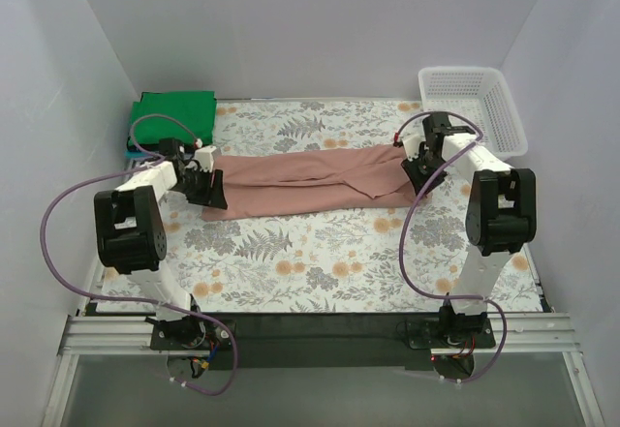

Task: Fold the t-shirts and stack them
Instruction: Fold the tshirt

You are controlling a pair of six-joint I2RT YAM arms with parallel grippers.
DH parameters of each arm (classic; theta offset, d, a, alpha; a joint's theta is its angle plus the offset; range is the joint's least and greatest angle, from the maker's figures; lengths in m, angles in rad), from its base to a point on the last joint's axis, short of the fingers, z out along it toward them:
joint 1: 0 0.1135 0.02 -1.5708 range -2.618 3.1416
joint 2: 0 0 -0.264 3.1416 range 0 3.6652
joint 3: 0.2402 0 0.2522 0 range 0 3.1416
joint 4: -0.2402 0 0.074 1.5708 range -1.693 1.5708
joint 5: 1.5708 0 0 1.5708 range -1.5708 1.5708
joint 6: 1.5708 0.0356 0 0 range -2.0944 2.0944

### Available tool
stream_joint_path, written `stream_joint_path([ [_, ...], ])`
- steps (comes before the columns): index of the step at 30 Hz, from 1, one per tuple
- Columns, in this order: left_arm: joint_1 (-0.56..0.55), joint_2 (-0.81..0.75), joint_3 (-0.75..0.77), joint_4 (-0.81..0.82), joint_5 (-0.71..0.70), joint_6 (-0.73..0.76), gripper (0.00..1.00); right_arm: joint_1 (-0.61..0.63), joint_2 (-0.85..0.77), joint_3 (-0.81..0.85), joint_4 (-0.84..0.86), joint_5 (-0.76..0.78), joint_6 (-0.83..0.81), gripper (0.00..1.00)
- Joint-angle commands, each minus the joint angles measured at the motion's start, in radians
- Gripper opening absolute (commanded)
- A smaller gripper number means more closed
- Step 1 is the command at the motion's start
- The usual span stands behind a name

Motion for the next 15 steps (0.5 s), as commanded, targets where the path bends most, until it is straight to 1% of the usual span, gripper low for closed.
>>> stream_joint_path([
  [1,-0.021,0.026,-0.029,0.047,-0.052,-0.034,0.47,-0.005,0.031,-0.022,0.053,0.047,-0.007,0.32],
  [3,-0.020,0.051,-0.029,0.048,-0.072,-0.058,0.43,-0.009,0.045,-0.028,0.058,0.066,-0.010,0.24],
  [4,-0.021,0.057,-0.030,0.048,-0.098,-0.065,0.43,-0.009,0.051,-0.031,0.066,0.072,-0.014,0.17],
  [6,-0.020,0.065,-0.036,0.048,-0.128,-0.075,0.40,-0.009,0.052,-0.043,0.070,0.086,-0.022,0.11],
  [7,-0.020,0.075,-0.039,0.048,-0.143,-0.077,0.39,-0.009,0.045,-0.049,0.072,0.086,-0.028,0.05],
  [8,-0.021,0.082,-0.041,0.050,-0.183,-0.078,0.38,-0.010,0.042,-0.058,0.081,0.121,-0.042,0.02],
  [9,-0.018,0.088,-0.043,0.051,-0.198,-0.077,0.36,-0.010,0.041,-0.078,0.087,0.151,-0.048,0.01],
  [12,-0.015,0.103,-0.058,0.054,-0.247,-0.069,0.34,-0.016,0.032,-0.106,0.109,0.193,-0.063,0.01],
  [15,-0.012,0.097,-0.079,0.051,-0.267,-0.060,0.34,-0.021,0.019,-0.143,0.119,0.214,-0.080,0.01],
])
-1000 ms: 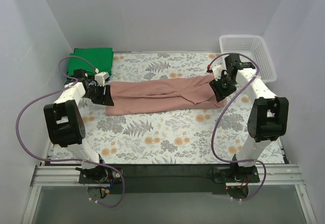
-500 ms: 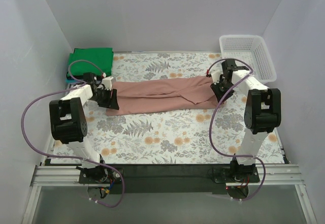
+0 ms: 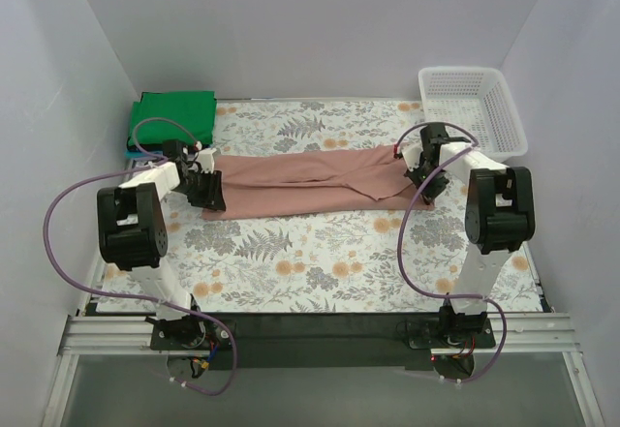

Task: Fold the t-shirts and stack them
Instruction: Fold the tshirt

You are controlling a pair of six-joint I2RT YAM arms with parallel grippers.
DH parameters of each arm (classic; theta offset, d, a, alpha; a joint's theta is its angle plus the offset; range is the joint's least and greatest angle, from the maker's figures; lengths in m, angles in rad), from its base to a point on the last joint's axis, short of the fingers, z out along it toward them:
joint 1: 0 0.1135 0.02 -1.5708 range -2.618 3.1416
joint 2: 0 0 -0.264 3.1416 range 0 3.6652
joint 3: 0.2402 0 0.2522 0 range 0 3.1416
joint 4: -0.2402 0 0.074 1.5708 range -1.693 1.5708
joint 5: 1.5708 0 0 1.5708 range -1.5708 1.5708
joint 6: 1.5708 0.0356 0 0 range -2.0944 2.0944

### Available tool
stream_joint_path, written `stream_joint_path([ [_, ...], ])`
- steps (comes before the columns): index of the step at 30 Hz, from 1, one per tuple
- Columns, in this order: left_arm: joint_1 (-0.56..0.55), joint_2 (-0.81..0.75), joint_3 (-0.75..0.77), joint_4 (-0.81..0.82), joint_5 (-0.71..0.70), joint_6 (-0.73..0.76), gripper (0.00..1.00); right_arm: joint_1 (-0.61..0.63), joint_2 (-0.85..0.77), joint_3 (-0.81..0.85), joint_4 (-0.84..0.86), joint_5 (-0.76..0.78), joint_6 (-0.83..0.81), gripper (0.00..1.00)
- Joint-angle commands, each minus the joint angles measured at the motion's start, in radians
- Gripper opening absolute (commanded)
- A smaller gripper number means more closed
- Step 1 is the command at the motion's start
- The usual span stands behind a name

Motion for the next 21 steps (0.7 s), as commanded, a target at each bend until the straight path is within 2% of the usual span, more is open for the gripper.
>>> stream_joint_path([
  [1,0.013,0.046,-0.064,0.004,-0.184,0.036,0.34,-0.018,-0.025,-0.063,0.015,0.088,-0.040,0.01],
  [9,0.030,-0.060,-0.185,-0.008,-0.227,0.096,0.33,-0.009,-0.091,-0.101,-0.005,0.059,-0.051,0.01],
  [15,0.030,-0.020,-0.136,-0.056,-0.187,0.103,0.32,0.009,-0.165,-0.158,-0.022,0.080,-0.086,0.05],
  [21,0.031,-0.089,-0.197,-0.106,-0.220,0.160,0.31,0.019,-0.079,-0.060,-0.025,0.066,-0.060,0.05],
])
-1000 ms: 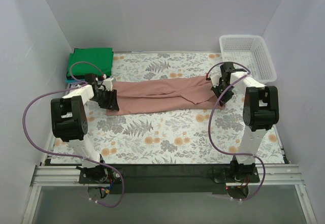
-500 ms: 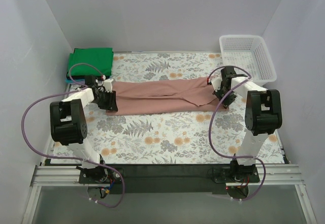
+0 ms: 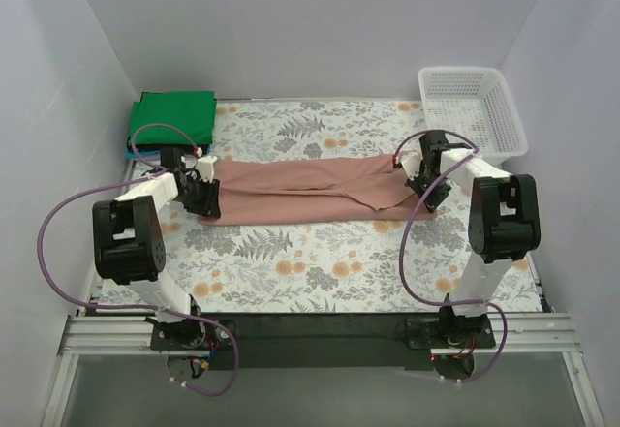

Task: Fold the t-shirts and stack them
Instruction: Fold the tshirt

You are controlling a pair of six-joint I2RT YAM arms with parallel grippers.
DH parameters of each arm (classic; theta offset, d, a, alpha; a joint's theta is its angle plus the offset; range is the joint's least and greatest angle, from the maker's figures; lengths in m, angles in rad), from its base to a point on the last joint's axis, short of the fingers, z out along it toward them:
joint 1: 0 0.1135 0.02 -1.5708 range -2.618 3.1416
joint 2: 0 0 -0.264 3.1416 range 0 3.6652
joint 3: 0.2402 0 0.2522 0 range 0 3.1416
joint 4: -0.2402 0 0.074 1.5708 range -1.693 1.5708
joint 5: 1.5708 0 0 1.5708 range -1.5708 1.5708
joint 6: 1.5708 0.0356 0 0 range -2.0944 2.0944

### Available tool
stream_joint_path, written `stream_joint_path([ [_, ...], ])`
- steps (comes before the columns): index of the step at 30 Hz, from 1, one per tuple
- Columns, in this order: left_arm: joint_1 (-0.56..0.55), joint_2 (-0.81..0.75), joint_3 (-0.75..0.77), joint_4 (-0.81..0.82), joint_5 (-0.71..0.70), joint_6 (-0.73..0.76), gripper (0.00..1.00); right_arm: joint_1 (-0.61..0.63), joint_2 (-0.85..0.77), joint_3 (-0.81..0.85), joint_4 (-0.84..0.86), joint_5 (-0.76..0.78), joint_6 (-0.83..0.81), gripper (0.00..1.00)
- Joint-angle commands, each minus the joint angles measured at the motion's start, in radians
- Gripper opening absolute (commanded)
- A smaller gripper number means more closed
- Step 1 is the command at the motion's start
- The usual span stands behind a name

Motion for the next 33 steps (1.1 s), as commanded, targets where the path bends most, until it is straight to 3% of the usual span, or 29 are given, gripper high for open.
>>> stream_joint_path([
  [1,0.027,-0.011,-0.100,-0.169,-0.177,0.087,0.31,0.006,0.066,0.102,-0.014,0.030,-0.006,0.05],
  [9,0.040,-0.260,-0.258,-0.283,-0.211,0.124,0.31,0.022,0.212,0.317,-0.018,0.053,-0.005,0.05],
  [14,0.038,-0.370,-0.139,-0.399,-0.037,0.147,0.41,0.065,0.118,0.379,-0.115,-0.068,0.012,0.10],
  [19,0.029,-0.295,0.099,-0.387,0.059,0.104,0.47,0.115,-0.062,0.333,-0.150,-0.211,0.077,0.24],
  [25,-0.045,-0.124,0.213,-0.264,0.149,0.014,0.48,0.157,-0.068,0.322,-0.140,-0.229,0.130,0.23],
  [29,-0.216,-0.086,0.242,-0.192,0.145,-0.049,0.48,0.174,0.024,0.389,-0.199,-0.243,0.163,0.22],
  [33,-0.359,-0.048,0.288,-0.157,0.203,-0.106,0.49,0.180,0.011,0.334,-0.210,-0.332,0.169,0.38],
])
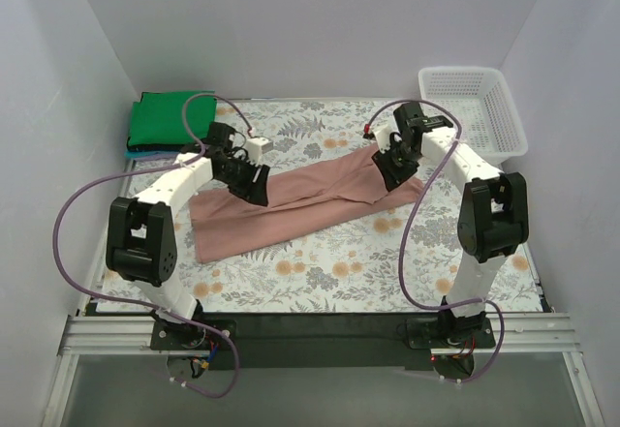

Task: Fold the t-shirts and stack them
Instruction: Fold the tshirt

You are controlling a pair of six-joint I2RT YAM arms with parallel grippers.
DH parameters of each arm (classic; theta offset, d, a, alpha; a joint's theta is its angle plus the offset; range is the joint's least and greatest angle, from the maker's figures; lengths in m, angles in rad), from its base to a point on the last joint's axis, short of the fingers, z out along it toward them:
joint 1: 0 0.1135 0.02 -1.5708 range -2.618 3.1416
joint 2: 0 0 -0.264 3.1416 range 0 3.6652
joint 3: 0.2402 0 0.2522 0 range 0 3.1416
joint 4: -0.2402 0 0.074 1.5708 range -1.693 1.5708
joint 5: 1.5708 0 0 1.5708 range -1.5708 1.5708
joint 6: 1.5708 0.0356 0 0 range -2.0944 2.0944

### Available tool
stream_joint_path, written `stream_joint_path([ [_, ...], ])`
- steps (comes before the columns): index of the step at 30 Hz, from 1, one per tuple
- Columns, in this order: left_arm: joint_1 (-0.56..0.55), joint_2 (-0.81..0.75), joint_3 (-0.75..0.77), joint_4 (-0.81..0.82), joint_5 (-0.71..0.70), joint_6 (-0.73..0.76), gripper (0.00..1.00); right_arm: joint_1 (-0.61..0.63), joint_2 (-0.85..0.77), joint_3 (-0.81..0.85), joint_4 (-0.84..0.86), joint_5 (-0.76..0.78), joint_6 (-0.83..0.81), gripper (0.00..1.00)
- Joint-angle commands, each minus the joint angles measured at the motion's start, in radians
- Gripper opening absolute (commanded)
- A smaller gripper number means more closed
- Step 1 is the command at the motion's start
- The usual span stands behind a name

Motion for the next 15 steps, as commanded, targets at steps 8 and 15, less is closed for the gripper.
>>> stream_joint_path([
  [8,-0.120,0.001,0.049,0.144,0.204,-0.178,0.50,0.113,-0.044,-0.096,-0.029,-0.070,0.023,0.44],
  [15,-0.120,-0.043,-0.003,0.149,0.159,-0.180,0.50,0.160,0.002,-0.092,0.026,0.022,0.021,0.45],
])
